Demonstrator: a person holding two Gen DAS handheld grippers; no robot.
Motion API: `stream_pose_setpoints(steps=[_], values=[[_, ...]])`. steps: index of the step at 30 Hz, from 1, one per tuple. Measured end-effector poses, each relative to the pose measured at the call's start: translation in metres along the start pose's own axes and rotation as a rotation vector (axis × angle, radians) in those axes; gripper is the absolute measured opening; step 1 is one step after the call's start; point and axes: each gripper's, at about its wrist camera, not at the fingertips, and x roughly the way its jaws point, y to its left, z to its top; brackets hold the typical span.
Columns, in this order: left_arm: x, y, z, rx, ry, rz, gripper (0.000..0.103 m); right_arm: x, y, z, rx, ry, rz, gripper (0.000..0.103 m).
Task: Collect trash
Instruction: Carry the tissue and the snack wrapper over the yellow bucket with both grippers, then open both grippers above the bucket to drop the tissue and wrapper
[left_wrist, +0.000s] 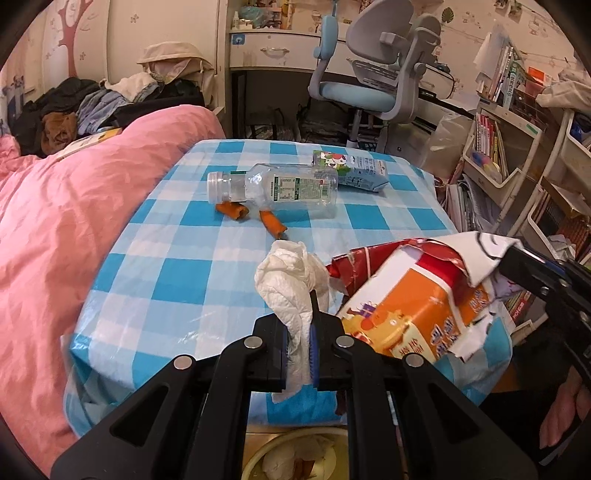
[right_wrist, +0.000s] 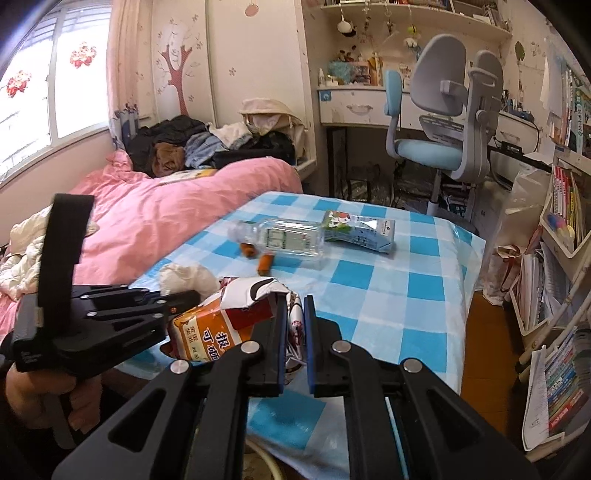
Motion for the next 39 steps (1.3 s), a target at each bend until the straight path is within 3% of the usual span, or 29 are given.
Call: stream_pose_setpoints(steps=[12,22,27,28,32,37,39], values=[[-0.037,0.011,-0.018,-0.004,-0.033,0.015,0.009,-0.049,0.038,-0.031,-0.059,-0.030,0.061,0.009],[-0.061,0.018,-0.040,-0.002,-0.032,0.021,0.009,-0.062,0.068,-0.061,-0.098,0.032,0.137,0.009],[-0.069,0.016,-0.052,0.012,-0.017,0.023,0.009,-0.050,0.082,-0.077,-0.129,0.123,0.174,0.010],[-0.070,0.016,-0.054,0.015,-0.013,0.023,0.009,-0.046,0.083,-0.080,-0.131,0.141,0.169,0.013],[-0.073,0.015,-0.065,0.026,0.008,0.022,0.009,-0.044,0.082,-0.086,-0.109,0.150,0.155,0.049],[-0.072,0.010,-0.082,0.049,0.065,0.011,0.009,-0.048,0.075,-0.087,-0.070,0.116,0.127,0.057],[-0.068,0.006,-0.093,0.068,0.123,-0.010,0.009,-0.048,0.072,-0.086,-0.060,0.109,0.109,0.062]])
